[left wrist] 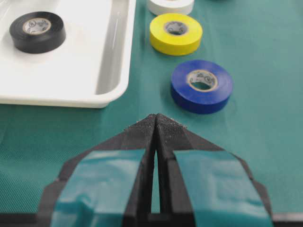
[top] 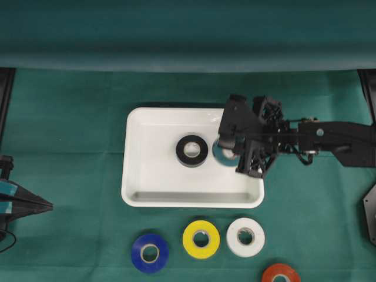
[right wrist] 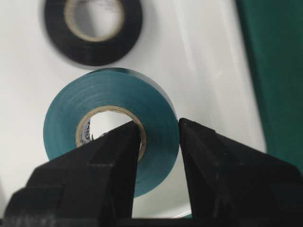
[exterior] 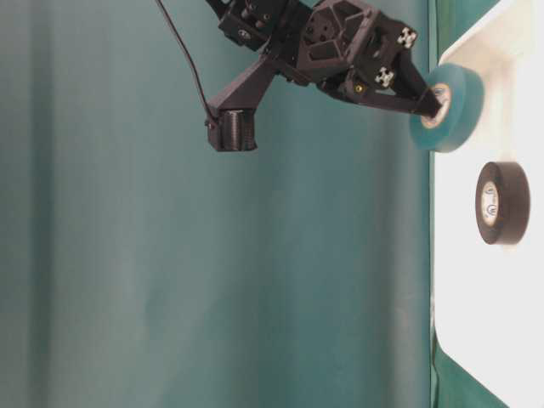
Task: Put the tape into the white case with the right arm.
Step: 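Lower the teal tape into the tray and open the right gripper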
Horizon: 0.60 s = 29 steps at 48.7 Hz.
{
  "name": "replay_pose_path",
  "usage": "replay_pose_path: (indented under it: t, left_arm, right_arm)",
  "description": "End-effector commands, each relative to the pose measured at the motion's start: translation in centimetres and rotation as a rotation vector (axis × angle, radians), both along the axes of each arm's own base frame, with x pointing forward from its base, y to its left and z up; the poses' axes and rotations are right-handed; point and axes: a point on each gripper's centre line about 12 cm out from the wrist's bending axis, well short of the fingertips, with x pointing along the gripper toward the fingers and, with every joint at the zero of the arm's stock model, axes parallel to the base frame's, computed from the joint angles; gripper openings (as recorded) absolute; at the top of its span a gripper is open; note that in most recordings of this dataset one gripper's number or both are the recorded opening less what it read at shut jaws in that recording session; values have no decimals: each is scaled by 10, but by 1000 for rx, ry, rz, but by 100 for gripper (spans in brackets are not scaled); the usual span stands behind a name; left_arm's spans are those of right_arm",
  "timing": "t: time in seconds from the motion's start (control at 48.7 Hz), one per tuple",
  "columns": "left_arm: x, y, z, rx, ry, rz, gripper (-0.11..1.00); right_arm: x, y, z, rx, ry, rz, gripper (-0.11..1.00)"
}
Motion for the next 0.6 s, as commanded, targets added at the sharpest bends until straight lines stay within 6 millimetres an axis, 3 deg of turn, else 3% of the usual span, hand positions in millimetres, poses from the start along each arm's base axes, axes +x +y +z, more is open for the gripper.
replay_pose_path:
  t: [0.0,0.575]
  left_arm:
    - [1,0,3,-2,-8,-1,0]
    - [1,0,4,-2,-8,-1,0]
  right_arm:
    - [2,-7,6,-15,-29,-2,1]
    - [-1,-14,-2,-6,-29,-17,1]
